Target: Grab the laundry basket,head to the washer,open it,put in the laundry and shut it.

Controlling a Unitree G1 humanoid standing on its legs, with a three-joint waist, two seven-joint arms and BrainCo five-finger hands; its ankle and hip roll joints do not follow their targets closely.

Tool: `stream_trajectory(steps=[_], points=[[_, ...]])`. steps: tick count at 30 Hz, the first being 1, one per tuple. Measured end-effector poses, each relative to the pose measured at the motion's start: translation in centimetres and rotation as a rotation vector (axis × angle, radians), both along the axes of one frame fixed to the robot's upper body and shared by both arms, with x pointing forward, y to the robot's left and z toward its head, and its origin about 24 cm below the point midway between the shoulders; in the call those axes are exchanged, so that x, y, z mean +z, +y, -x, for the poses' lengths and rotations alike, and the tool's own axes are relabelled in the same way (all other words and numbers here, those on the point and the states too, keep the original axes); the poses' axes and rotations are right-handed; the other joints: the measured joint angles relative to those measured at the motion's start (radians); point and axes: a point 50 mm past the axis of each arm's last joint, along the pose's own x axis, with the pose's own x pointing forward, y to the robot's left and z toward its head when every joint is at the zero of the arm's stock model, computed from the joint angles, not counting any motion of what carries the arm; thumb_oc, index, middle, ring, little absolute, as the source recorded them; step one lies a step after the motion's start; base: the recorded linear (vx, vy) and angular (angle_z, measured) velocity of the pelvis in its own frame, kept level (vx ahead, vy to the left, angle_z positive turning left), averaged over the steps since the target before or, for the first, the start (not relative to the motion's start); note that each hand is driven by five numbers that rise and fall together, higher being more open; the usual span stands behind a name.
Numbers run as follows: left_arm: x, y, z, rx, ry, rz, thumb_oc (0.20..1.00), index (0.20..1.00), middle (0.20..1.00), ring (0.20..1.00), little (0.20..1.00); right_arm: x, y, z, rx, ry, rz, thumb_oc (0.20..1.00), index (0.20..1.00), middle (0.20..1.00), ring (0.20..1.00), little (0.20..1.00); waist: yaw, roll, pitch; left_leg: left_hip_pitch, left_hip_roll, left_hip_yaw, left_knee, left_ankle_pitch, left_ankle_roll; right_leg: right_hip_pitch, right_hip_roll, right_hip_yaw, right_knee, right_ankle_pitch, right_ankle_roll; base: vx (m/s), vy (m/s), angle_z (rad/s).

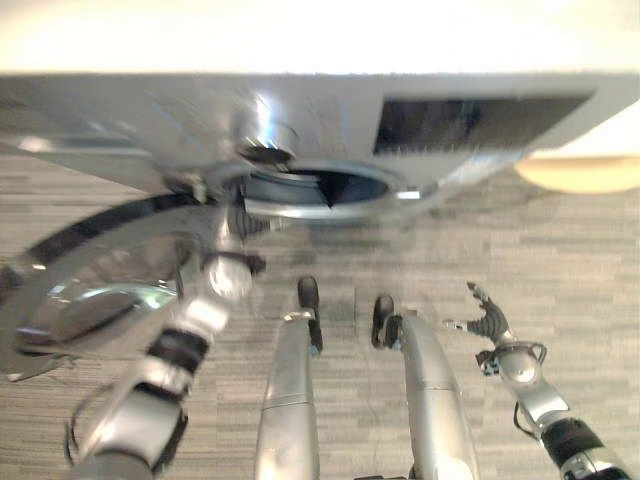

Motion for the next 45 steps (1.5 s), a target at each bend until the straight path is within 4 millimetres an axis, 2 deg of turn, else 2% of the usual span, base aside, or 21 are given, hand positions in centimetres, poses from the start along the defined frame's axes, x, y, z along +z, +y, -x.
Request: stream_trajectory(steps=[3, 4, 6, 9, 14, 16, 20, 26, 28, 32, 33, 35, 36, 37, 38, 39, 40, 42, 43, 44, 45], points=[[-5.6, 0.7, 4.2, 0.047, 0.171, 0.125, 1.000, 1.000, 1.000, 1.000, 1.000, -1.4, -0.5, 1.0, -0.039, 0.066, -0.002, 1.000, 1.000, 1.000, 1.000, 1.000, 0.004, -0.015, -0.018, 0.229, -0.019, 0.000, -0.184, 0.051, -0.004, 0.215, -0.001, -0.008, -0.158, 0.025, 0.030, 0.10, 0.008, 0.18], [-6.8, 0.9, 5.3, 0.047, 0.224, 0.145, 1.000, 1.000, 1.000, 1.000, 1.000, -1.8, -0.7, 1.6, -0.047, 0.086, -0.001, 1.000, 1.000, 1.000, 1.000, 1.000, 0.012, -0.019, -0.029, 0.289, -0.025, -0.001, -0.227, 0.058, -0.001, 0.278, -0.003, -0.012, -0.196, 0.030, 0.031, 0.02, 0.006, 0.08], [-7.7, 1.2, 6.2, 0.059, 0.254, 0.173, 1.000, 1.000, 1.000, 1.000, 1.000, -2.2, -1.0, 2.2, -0.059, 0.107, 0.008, 1.000, 1.000, 1.000, 1.000, 1.000, 0.019, -0.023, -0.036, 0.366, -0.028, -0.003, -0.292, 0.074, 0.000, 0.355, 0.000, -0.022, -0.258, 0.041, 0.042, 0.17, 0.016, 0.07], [-10.3, 1.8, 8.2, 0.137, 0.350, 0.283, 1.000, 1.000, 1.000, 1.000, 1.000, -3.7, -1.2, 3.5, -0.104, 0.174, -0.024, 1.000, 1.000, 1.000, 1.000, 1.000, 0.022, -0.024, -0.050, 0.517, -0.029, -0.006, -0.417, 0.114, 0.008, 0.502, 0.013, -0.030, -0.379, 0.079, 0.054, 0.20, 0.033, 0.02], [-14.8, 2.5, 13.2, 0.237, 0.546, 0.360, 1.000, 1.000, 1.000, 1.000, 1.000, -5.5, -1.7, 5.9, -0.128, 0.273, -0.030, 1.000, 1.000, 1.000, 1.000, 1.000, 0.025, -0.020, -0.108, 0.707, -0.025, 0.002, -0.574, 0.137, 0.009, 0.690, 0.031, -0.031, -0.541, 0.113, 0.063, 0.15, 0.049, -0.06], [-16.5, 2.5, 15.5, 0.272, 0.629, 0.376, 1.000, 1.000, 1.000, 1.000, 1.000, -6.4, -1.9, 7.4, -0.140, 0.322, -0.035, 1.000, 1.000, 1.000, 1.000, 1.000, 0.023, -0.017, -0.160, 0.772, -0.024, 0.004, -0.628, 0.148, 0.012, 0.761, 0.042, -0.029, -0.618, 0.136, 0.069, 0.16, 0.086, -0.08], [-18.1, 2.4, 17.8, 0.305, 0.720, 0.391, 1.000, 1.000, 1.000, 1.000, 1.000, -7.3, -1.6, 8.7, -0.146, 0.369, -0.050, 1.000, 1.000, 1.000, 1.000, 1.000, 0.027, -0.014, -0.209, 0.862, -0.024, 0.019, -0.690, 0.151, 0.015, 0.861, 0.053, -0.021, -0.716, 0.170, 0.076, 0.07, 0.079, -0.09], [-18.3, 2.4, 18.0, 0.310, 0.729, 0.393, 1.000, 1.000, 1.000, 1.000, 1.000, -7.3, -1.5, 8.5, -0.146, 0.367, -0.050, 1.000, 1.000, 1.000, 1.000, 1.000, 0.027, -0.009, -0.226, 0.890, -0.022, 0.044, -0.707, 0.150, 0.017, 0.897, 0.059, 0.007, -0.782, 0.208, 0.086, -0.11, 0.093, -0.21], [-18.1, 2.6, 17.7, 0.309, 0.722, 0.385, 1.000, 1.000, 1.000, 1.000, 1.000, -7.3, -1.3, 8.2, -0.137, 0.369, -0.047, 1.000, 1.000, 1.000, 1.000, 1.000, 0.032, -0.010, -0.225, 0.877, -0.016, 0.082, -0.708, 0.150, 0.018, 0.857, 0.062, 0.046, -0.765, 0.218, 0.094, -0.38, 0.042, -0.48], [-16.6, 2.8, 14.5, 0.279, 0.640, 0.356, 1.000, 1.000, 1.000, 1.000, 1.000, -7.2, -1.5, 7.7, -0.145, 0.369, -0.036, 1.000, 1.000, 1.000, 1.000, 1.000, 0.027, -0.013, -0.202, 0.767, -0.012, 0.086, -0.658, 0.162, 0.033, 0.729, 0.068, 0.077, -0.668, 0.225, 0.103, -0.25, 0.008, -0.04], [-16.1, 2.7, 13.5, 0.276, 0.610, 0.350, 1.000, 1.000, 1.000, 1.000, 1.000, -7.1, -1.4, 7.4, -0.137, 0.364, -0.032, 1.000, 1.000, 1.000, 1.000, 1.000, 0.028, -0.001, -0.180, 0.750, 0.001, 0.085, -0.648, 0.176, 0.049, 0.730, 0.068, 0.088, -0.653, 0.215, 0.108, -0.27, -0.078, 0.21], [-15.4, 2.2, 12.3, 0.259, 0.562, 0.360, 1.000, 1.000, 1.000, 1.000, 1.000, -7.3, -1.2, 7.6, -0.120, 0.378, -0.024, 1.000, 1.000, 1.000, 1.000, 1.000, 0.041, 0.023, -0.169, 0.749, 0.017, 0.050, -0.657, 0.198, 0.044, 0.728, 0.085, 0.106, -0.479, 0.164, 0.149, -0.30, -0.169, 0.34], [-15.0, 2.4, 12.2, 0.254, 0.540, 0.353, 1.000, 1.000, 1.000, 1.000, 1.000, -7.3, -0.7, 7.4, -0.103, 0.372, -0.030, 1.000, 1.000, 1.000, 1.000, 1.000, 0.080, 0.021, -0.166, 0.734, 0.023, 0.053, -0.670, 0.215, 0.036, 0.768, 0.090, 0.103, -0.521, 0.132, 0.148, -0.39, -0.239, 0.18], [-15.0, 2.5, 12.1, 0.257, 0.536, 0.349, 1.000, 1.000, 1.000, 1.000, 1.000, -7.2, -0.7, 7.2, -0.102, 0.368, -0.030, 1.000, 1.000, 1.000, 1.000, 1.000, 0.089, 0.003, -0.161, 0.729, 0.020, 0.049, -0.674, 0.226, 0.031, 0.791, 0.089, 0.100, -0.596, 0.127, 0.135, -0.31, -0.185, 0.11], [-15.4, 1.8, 12.4, 0.258, 0.544, 0.369, 1.000, 1.000, 1.000, 1.000, 1.000, -6.9, -1.0, 6.7, -0.110, 0.347, -0.021, 1.000, 1.000, 1.000, 1.000, 1.000, 0.119, 0.030, -0.154, 0.677, 0.034, 0.014, -0.670, 0.264, -0.013, 0.812, 0.137, 0.073, -0.722, 0.141, 0.066, -0.18, -0.110, 0.35], [-15.1, 1.5, 12.1, 0.253, 0.525, 0.377, 1.000, 1.000, 1.000, 1.000, 1.000, -6.8, -1.3, 6.8, -0.118, 0.342, -0.012, 1.000, 1.000, 1.000, 1.000, 1.000, 0.114, 0.047, -0.151, 0.644, 0.061, -0.003, -0.676, 0.268, -0.051, 0.819, 0.163, 0.084, -0.782, 0.155, 0.060, -0.15, -0.050, 0.44], [-15.7, 1.6, 13.2, 0.267, 0.556, 0.376, 1.000, 1.000, 1.000, 1.000, 1.000, -6.8, -1.0, 6.6, -0.108, 0.346, -0.015, 1.000, 1.000, 1.000, 1.000, 1.000, 0.135, 0.051, -0.138, 0.630, 0.082, -0.004, -0.692, 0.250, -0.069, 0.807, 0.197, 0.082, -0.800, 0.214, 0.023, -0.29, -0.060, 0.36], [-16.4, 1.7, 14.5, 0.282, 0.591, 0.377, 1.000, 1.000, 1.000, 1.000, 1.000, -7.0, -1.1, 6.7, -0.114, 0.360, -0.009, 1.000, 1.000, 1.000, 1.000, 1.000, 0.141, 0.054, -0.129, 0.621, 0.090, -0.031, -0.685, 0.259, -0.085, 0.791, 0.211, 0.065, -0.777, 0.221, 0.008, -0.37, -0.024, 0.17], [-16.7, 1.5, 15.0, 0.285, 0.609, 0.379, 1.000, 1.000, 1.000, 1.000, 1.000, -7.1, -1.5, 6.9, -0.120, 0.369, 0.003, 1.000, 1.000, 1.000, 1.000, 1.000, 0.142, 0.069, -0.130, 0.605, 0.098, -0.053, -0.674, 0.265, -0.094, 0.778, 0.231, 0.038, -0.744, 0.227, -0.008, -0.35, -0.010, 0.54], [-16.7, 1.0, 15.0, 0.266, 0.617, 0.380, 1.000, 1.000, 1.000, 1.000, 1.000, -7.2, -2.4, 7.6, -0.131, 0.385, 0.026, 1.000, 1.000, 1.000, 1.000, 1.000, 0.129, 0.082, -0.115, 0.584, 0.106, -0.071, -0.692, 0.232, -0.118, 0.757, 0.224, -0.019, -0.712, 0.221, -0.039, -0.27, 0.010, 0.95], [-16.4, 1.1, 14.3, 0.259, 0.600, 0.377, 1.000, 1.000, 1.000, 1.000, 1.000, -7.3, -2.2, 7.8, -0.130, 0.390, 0.021, 1.000, 1.000, 1.000, 1.000, 1.000, 0.110, 0.038, -0.102, 0.563, 0.079, -0.032, -0.643, 0.180, -0.093, 0.734, 0.170, -0.044, -0.721, 0.230, -0.057, -0.19, 0.040, 1.04]])
